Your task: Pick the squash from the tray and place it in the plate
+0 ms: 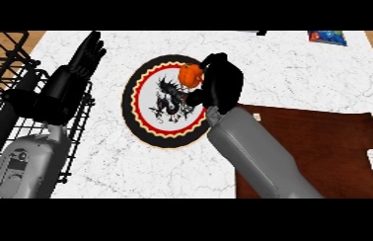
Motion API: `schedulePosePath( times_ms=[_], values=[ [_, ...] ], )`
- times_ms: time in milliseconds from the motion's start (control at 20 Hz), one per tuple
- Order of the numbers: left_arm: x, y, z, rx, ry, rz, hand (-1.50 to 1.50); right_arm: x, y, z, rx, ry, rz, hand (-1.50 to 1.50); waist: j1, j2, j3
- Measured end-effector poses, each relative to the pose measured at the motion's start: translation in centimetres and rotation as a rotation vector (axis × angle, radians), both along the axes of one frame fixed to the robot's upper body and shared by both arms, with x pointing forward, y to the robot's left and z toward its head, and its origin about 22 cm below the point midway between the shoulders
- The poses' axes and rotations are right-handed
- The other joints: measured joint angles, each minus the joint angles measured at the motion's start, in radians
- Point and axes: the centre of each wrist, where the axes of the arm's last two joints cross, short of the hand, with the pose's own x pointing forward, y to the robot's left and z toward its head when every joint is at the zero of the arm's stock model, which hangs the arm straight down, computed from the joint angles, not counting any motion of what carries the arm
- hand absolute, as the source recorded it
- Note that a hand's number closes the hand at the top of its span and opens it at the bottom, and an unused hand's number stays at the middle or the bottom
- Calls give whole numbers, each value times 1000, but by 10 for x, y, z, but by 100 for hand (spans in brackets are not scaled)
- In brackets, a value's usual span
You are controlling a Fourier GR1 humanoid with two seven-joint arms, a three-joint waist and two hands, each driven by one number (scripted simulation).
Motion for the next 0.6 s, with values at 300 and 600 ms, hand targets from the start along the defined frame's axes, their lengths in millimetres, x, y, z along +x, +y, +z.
schedulePosePath(
  times_ms=[300,600],
  values=[
    [4,-3,2,-2,-7,-9,0,17,0,-5,141,-84,-7,-150,11,5,1],
    [4,-3,1,1,-1,-6,0,26,3,-1,283,-253,-62,-150,6,-1,0]
  ],
)
